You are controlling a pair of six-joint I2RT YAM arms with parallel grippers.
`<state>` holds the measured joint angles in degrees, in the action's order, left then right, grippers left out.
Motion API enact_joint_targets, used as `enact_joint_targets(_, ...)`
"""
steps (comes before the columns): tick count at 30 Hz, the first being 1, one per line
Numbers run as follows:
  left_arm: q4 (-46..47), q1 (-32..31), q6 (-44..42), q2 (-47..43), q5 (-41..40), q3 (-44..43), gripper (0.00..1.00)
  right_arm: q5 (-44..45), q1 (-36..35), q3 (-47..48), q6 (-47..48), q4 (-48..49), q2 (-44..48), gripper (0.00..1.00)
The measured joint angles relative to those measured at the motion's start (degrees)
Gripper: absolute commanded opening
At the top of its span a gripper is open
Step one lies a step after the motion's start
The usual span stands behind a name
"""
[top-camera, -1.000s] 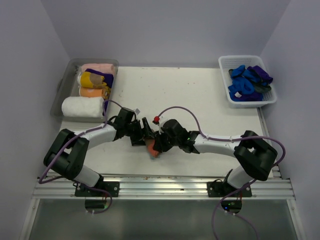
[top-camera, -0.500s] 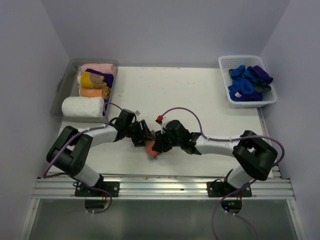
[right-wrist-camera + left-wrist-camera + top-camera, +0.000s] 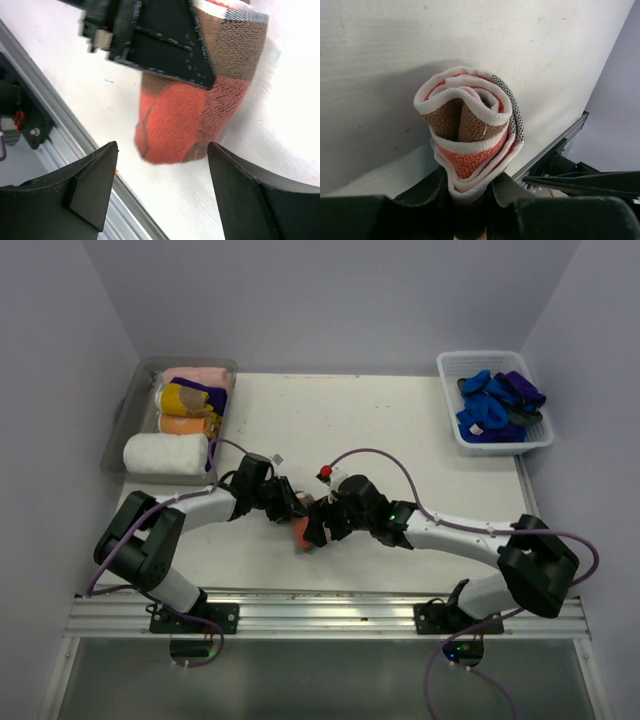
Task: Roll the towels
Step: Place the rolled towel into the container
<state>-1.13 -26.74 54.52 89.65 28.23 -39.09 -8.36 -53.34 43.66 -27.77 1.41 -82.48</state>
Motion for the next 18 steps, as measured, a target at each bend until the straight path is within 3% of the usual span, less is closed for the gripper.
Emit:
enact_joint_targets(9, -2.7, 4.5, -1.8, -3.2, 0.8, -8.1, 0.08, 12.0, 2.9, 1.2, 3.1, -10.2, 19.7, 0.81)
enact_joint_targets(18, -11.4, 22.5, -7.5, -5.5, 0.3, -28.5, 0.07, 18.5, 5.0, 0.3, 3.4, -14.9, 22.9, 0.81)
